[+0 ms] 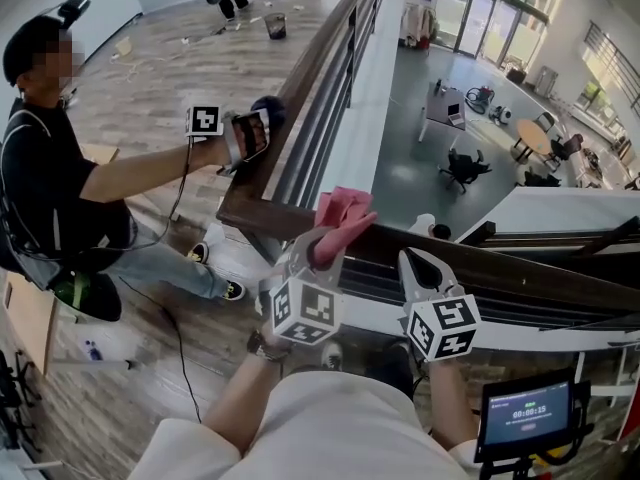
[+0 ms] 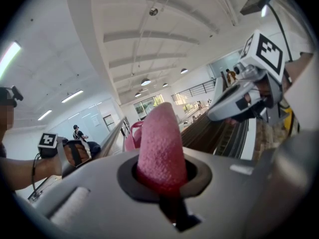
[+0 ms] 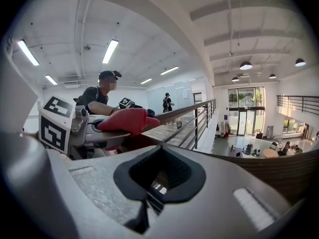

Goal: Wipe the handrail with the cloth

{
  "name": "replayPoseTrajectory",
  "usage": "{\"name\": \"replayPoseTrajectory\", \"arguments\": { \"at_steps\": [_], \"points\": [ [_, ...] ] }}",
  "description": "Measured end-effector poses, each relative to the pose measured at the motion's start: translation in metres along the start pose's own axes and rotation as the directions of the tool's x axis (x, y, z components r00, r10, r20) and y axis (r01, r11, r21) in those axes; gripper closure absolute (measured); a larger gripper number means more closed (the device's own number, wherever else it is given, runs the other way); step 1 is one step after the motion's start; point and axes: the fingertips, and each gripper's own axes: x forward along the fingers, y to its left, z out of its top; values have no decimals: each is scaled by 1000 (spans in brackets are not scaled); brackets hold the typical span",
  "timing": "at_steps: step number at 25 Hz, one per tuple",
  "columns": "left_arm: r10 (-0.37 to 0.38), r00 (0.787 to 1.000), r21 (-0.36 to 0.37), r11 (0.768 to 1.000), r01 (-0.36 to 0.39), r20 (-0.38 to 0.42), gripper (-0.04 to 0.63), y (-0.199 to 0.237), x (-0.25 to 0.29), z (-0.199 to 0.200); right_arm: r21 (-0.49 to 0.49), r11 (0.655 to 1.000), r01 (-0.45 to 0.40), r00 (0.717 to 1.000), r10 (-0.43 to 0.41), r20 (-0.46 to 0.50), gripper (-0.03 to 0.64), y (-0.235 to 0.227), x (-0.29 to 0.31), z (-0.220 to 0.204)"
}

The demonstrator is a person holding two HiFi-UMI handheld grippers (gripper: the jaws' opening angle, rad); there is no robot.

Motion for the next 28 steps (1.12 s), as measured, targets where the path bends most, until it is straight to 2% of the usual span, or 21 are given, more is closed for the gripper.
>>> {"name": "replayPoseTrajectory", "arguments": {
  "at_steps": [9, 17, 28],
  "points": [
    [7, 1000, 29, 1000, -7, -4, 560, 2, 5, -8, 47, 999, 7, 1000, -7, 4, 614, -1, 8, -4],
    [-18, 1000, 59, 998, 18, -2, 560, -8, 15, -4, 49, 999, 9, 1000, -9, -1, 614, -4, 11, -7],
    [-33, 999, 62, 998, 33, -9, 560, -16, 12, 3, 35, 999, 7, 1000, -8, 12, 614, 0, 9, -4]
  ]
}}
